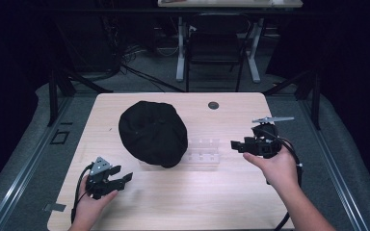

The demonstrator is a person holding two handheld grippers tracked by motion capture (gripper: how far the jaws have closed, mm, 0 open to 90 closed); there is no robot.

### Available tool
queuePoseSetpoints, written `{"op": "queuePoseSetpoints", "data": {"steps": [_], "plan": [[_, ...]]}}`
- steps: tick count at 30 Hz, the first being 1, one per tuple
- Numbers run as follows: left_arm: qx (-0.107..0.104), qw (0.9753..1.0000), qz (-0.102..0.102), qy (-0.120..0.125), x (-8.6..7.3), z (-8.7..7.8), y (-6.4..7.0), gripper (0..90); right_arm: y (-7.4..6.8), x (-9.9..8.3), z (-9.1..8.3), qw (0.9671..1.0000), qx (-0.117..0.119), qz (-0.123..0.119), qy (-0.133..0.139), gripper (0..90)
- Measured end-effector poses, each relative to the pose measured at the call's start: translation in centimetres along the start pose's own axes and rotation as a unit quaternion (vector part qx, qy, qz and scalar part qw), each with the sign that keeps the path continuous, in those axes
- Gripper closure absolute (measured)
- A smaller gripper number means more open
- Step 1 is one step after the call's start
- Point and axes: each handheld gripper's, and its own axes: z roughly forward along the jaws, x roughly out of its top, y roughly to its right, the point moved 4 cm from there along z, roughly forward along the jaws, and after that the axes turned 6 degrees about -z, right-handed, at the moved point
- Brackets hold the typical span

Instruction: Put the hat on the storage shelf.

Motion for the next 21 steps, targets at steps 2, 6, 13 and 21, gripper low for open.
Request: {"op": "queuePoseSetpoints", "data": {"steps": [2,6,13,21], "plan": [[0.000,1.0000,0.002,0.000,0.0,0.0,0.0,41.5,0.2,-0.6,0.2,1.0000,-0.008,-0.005,0.002,43.4],[-0.002,1.0000,0.004,0.001,0.0,0.0,0.3,41.5,0.6,-2.1,0.6,0.9999,-0.008,0.005,0.009,43.9],[-0.005,0.9999,0.012,0.002,0.0,0.3,0.8,41.7,1.2,-4.7,1.3,0.9994,-0.031,0.000,0.017,44.2],[-0.008,0.9995,0.028,0.007,0.2,0.6,1.6,42.5,1.7,-7.6,2.1,0.9980,-0.048,-0.007,0.040,44.5]]}}
